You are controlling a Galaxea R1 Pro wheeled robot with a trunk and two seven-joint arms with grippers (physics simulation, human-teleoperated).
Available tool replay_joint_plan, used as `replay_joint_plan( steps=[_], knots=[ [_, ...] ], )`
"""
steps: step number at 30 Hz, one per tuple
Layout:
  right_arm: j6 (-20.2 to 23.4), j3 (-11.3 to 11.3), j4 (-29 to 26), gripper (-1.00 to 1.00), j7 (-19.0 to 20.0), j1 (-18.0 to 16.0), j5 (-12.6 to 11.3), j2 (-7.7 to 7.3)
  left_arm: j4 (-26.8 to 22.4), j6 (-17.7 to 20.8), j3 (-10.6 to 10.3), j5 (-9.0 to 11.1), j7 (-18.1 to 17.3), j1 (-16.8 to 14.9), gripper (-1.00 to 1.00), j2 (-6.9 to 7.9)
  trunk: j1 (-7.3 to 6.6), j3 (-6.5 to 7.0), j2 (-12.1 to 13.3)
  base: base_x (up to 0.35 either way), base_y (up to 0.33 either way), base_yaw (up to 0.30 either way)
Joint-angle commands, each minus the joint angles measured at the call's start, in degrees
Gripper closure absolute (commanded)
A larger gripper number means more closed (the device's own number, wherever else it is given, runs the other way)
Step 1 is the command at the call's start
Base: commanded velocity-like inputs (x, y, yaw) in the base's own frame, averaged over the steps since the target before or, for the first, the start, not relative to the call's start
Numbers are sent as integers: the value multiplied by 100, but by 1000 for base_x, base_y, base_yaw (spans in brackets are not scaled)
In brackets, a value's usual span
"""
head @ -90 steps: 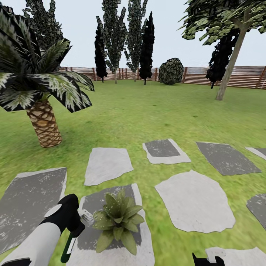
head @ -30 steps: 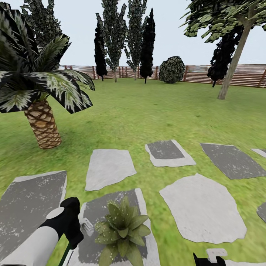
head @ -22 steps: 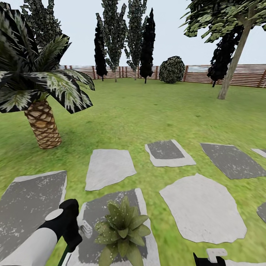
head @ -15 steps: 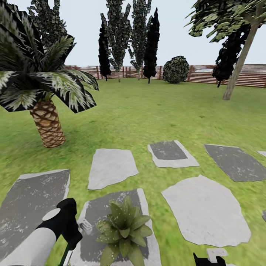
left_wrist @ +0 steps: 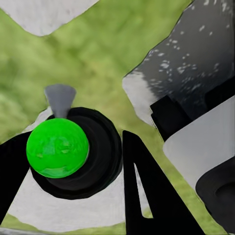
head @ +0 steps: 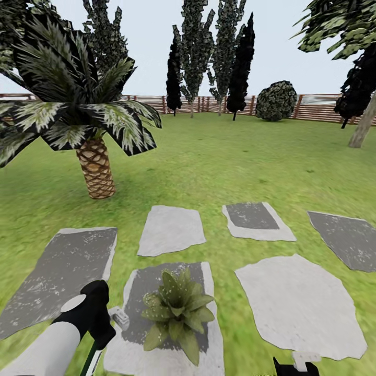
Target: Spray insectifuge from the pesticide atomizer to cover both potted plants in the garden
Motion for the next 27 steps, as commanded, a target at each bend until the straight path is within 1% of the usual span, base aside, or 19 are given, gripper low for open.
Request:
replay_joint_plan(
  steps=[1, 5, 9, 14, 19, 23, 27],
  knots=[
    [-21, -49, 2, -100, 46, -4, 12, 0, -7, 47, 21, -43, -53, -3, 100, -4, -3, -5, -3, -216, -223, 277],
    [-21, -49, 2, -100, 46, -4, 12, 8, -7, 47, 13, 83, -47, -3, 100, 2, -3, -5, -3, -217, -222, 277],
    [-21, -49, 2, -100, 46, -4, 12, 9, -7, 47, 10, 100, -40, -3, 100, 5, -3, -5, -3, -121, -222, 277],
    [-21, -49, 2, -100, 46, -4, 12, 9, -3, 47, 9, 101, -38, -3, 100, 0, -3, -5, -3, 12, -232, 277],
    [-21, -49, 2, -100, 46, -4, 12, 9, 1, 47, 2, 102, -35, -3, 100, 2, -3, -5, -3, 159, -253, 276],
    [-21, -49, -7, -100, 46, -4, 12, 2, 14, 47, 1, 104, -35, -3, 100, -3, -3, -5, -3, 157, -253, 83],
    [-21, -49, -15, -100, 46, -4, 19, -8, 30, 47, 1, 103, -35, -3, 100, -4, -3, -5, -3, 12, -254, 5]
  ],
)
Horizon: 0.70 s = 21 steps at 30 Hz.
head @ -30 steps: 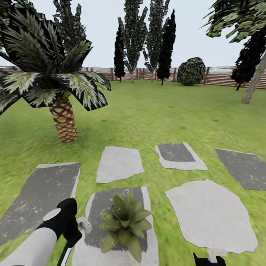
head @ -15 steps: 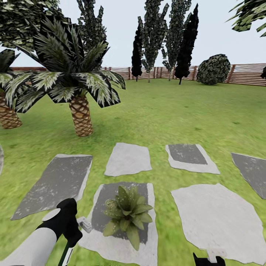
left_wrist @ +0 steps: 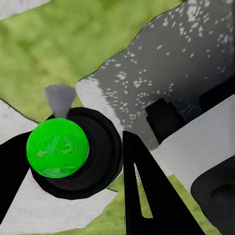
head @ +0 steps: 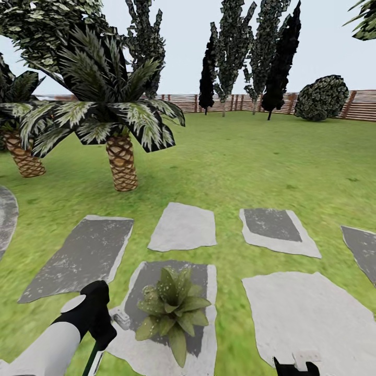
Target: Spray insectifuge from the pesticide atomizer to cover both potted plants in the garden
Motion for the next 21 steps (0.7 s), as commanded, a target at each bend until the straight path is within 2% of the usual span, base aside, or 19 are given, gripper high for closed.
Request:
replay_joint_plan(
  steps=[1, 7, 10, 16, 18, 20, 21],
  knots=[
    [-20, -49, 2, -100, 46, -4, 12, 0, -2, 47, 18, -46, -54, -2, 100, -3, -1, -5, -3, -61, -255, 1],
    [-20, -49, 2, -100, 46, -4, 8, 0, 16, 47, 18, -44, -54, -2, 100, 11, -1, -5, -3, -180, -223, 0],
    [-20, -49, 2, -100, 46, -4, 5, 1, 23, 47, 24, -41, -54, 2, 100, 41, -1, -5, -3, -84, -67, 23],
    [-20, -41, 2, -100, 46, -4, 4, 8, 34, 29, 60, -32, -10, 50, 100, 64, -1, -5, -3, -7, -5, 231],
    [-20, -42, 2, -100, 46, -4, 4, 9, 18, -2, 246, -32, 178, 57, 100, 42, -1, -5, -3, 0, 0, 143],
    [-20, -47, 2, -100, 46, -4, 4, 9, 4, -63, 412, -2, 527, 58, 100, 10, -1, -5, -3, 0, 0, 41],
    [-20, -48, 2, -100, 46, -4, 4, 9, 16, -149, 487, 146, 734, 59, 100, -17, -1, -5, -3, 0, 0, 16]
  ],
)
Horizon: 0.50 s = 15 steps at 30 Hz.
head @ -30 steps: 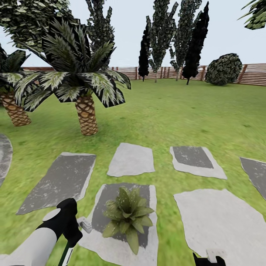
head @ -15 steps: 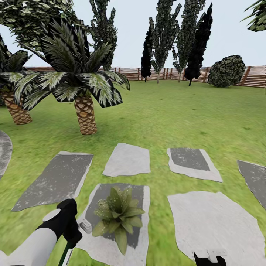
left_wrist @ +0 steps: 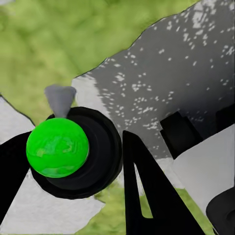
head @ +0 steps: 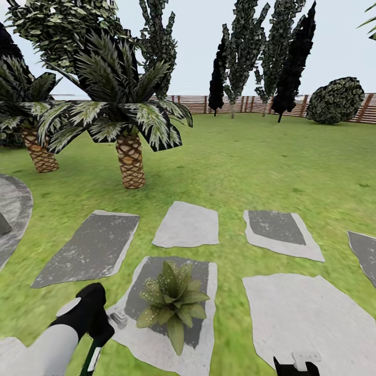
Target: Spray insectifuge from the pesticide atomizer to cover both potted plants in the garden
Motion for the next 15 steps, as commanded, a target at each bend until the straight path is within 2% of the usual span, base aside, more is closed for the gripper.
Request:
replay_joint_plan(
  steps=[1, 3, 4, 8, 15],
  knots=[
    [-20, -50, 1, -100, 46, -4, 12, 1, 2, -94, 62, 181, 116, -1, 100, -44, -1, -5, -2, 0, 0, 8],
    [-20, -50, 1, -100, 46, -4, 12, 1, 26, -388, 91, 645, 359, 26, 100, -99, -1, -5, -2, 0, 0, 3],
    [-20, -50, 1, -100, 46, -6, 12, 1, 95, -502, 94, 816, 501, 75, 100, -113, -1, -5, -2, 0, 0, 0],
    [-20, -48, 1, -100, 46, -4, 12, 1, 661, -588, 102, 955, 911, 119, 100, -133, -1, -5, -2, 0, 0, 0],
    [-20, -46, 1, -100, 46, -4, 12, 1, 721, -592, 115, 1086, 1244, 121, 100, -121, -1, -5, -2, 0, 0, 0]
  ],
)
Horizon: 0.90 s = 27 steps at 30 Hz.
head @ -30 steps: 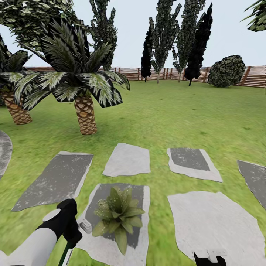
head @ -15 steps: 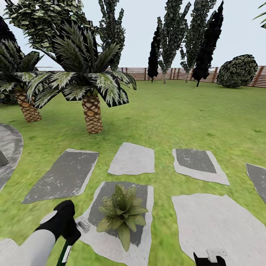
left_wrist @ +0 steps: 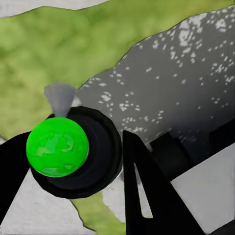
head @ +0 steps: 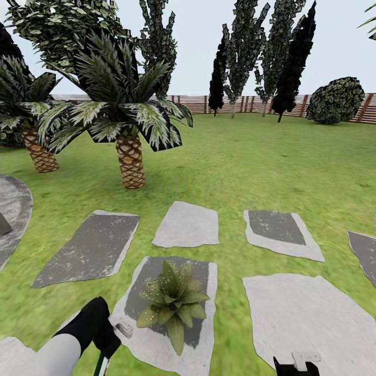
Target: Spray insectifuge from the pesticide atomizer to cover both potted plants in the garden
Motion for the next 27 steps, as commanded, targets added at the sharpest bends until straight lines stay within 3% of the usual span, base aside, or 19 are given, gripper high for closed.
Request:
replay_joint_plan(
  steps=[1, 4, 6, 9, 14, 19, 27],
  knots=[
    [-20, -50, 1, -100, 46, -4, 12, 1, 4, 29, 43, 28, 3, -2, 100, 3, -1, -5, -2, 0, 0, 0],
    [-20, -51, 1, -100, 46, -4, 12, 4, -23, -222, 128, 536, 112, 106, 100, 91, -1, -5, -2, 0, 0, 0],
    [-20, -46, 1, -100, 46, -4, 12, 8, -49, -396, 196, 632, 223, 147, 100, 91, -1, -5, -2, 0, 0, 36],
    [-20, -47, 1, -100, 46, -4, 12, 17, 4, -475, 211, 666, 501, 177, 100, 81, -1, -5, -2, 0, 0, 237],
    [-20, -52, 1, -100, 46, -4, 12, 18, 31, -507, 243, 641, 545, 216, 100, 63, -1, -5, -2, 0, 0, 244],
    [-20, -53, 1, -100, 46, -4, 19, -5, 30, -515, 227, 665, 597, 218, 100, 24, -1, -5, -2, 0, -8, 27],
    [-20, -49, 15, -100, 46, -4, 20, 3, 30, -515, 235, 679, 631, 218, 100, 20, -1, -5, -2, 13, -213, 0]
  ],
)
